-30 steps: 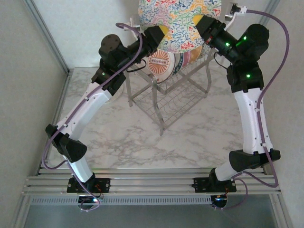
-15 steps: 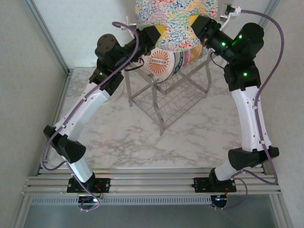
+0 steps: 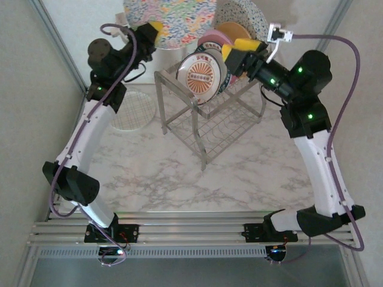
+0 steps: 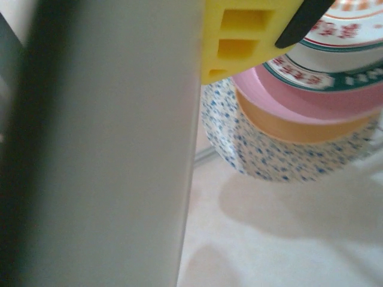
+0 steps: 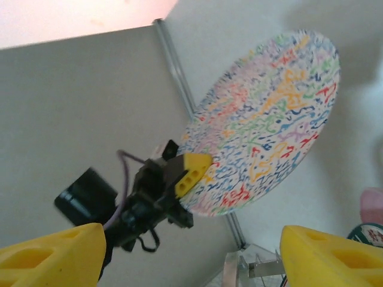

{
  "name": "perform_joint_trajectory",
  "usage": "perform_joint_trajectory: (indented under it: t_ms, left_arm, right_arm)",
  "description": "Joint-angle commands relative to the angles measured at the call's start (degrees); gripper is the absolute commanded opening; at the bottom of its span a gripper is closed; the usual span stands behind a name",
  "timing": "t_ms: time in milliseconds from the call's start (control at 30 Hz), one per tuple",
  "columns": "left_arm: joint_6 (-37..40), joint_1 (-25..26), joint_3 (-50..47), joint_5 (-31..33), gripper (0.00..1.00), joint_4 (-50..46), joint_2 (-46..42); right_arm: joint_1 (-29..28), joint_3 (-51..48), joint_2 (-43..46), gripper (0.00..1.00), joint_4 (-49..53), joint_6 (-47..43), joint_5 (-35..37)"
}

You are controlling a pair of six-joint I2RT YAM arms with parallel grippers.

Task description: Unload the plates from the dish rack

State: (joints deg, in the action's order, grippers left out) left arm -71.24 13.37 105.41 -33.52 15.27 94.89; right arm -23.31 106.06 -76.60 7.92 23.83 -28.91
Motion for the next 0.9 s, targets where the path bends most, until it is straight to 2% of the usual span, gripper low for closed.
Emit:
perform_joint_trajectory:
  t_ms: [0,133,333,500,667,867]
  left_arm:
    - [-4.66,-4.24,-4.91,-1.04,0.0,9.75,-5.57]
    - [-5.46,-9.83,-14.31,0.87,0.0,10.96,-9.43]
    - [-4.21,-15.07,-29.81,3.8,0.0,11.08,-14.53]
    - [-3.42,-18.54,-43.32,6.63,0.0,12.52,-18.1]
    - [-2.39,-20.55,-52.55,6.66,0.0,15.81,-18.05]
    - [-1.4,-21.19,-58.37,6.95,0.0,19.59,-13.94]
  right_arm:
    - [-3.64,-2.56,3.53,0.78,-0.9,-14.54,2.44]
    - [-10.27,-4.93,6.33,0.8,5.47,-27.05,7.05]
    - [-17.78,-7.15,7.97,0.81,12.64,-37.73,14.25]
    - [-19.21,-7.63,7.88,0.82,13.43,-39.2,15.17]
    - [-22.08,-7.53,7.21,0.82,14.2,-39.98,14.37]
    - [-26.37,-7.29,6.23,0.82,14.63,-44.48,22.62]
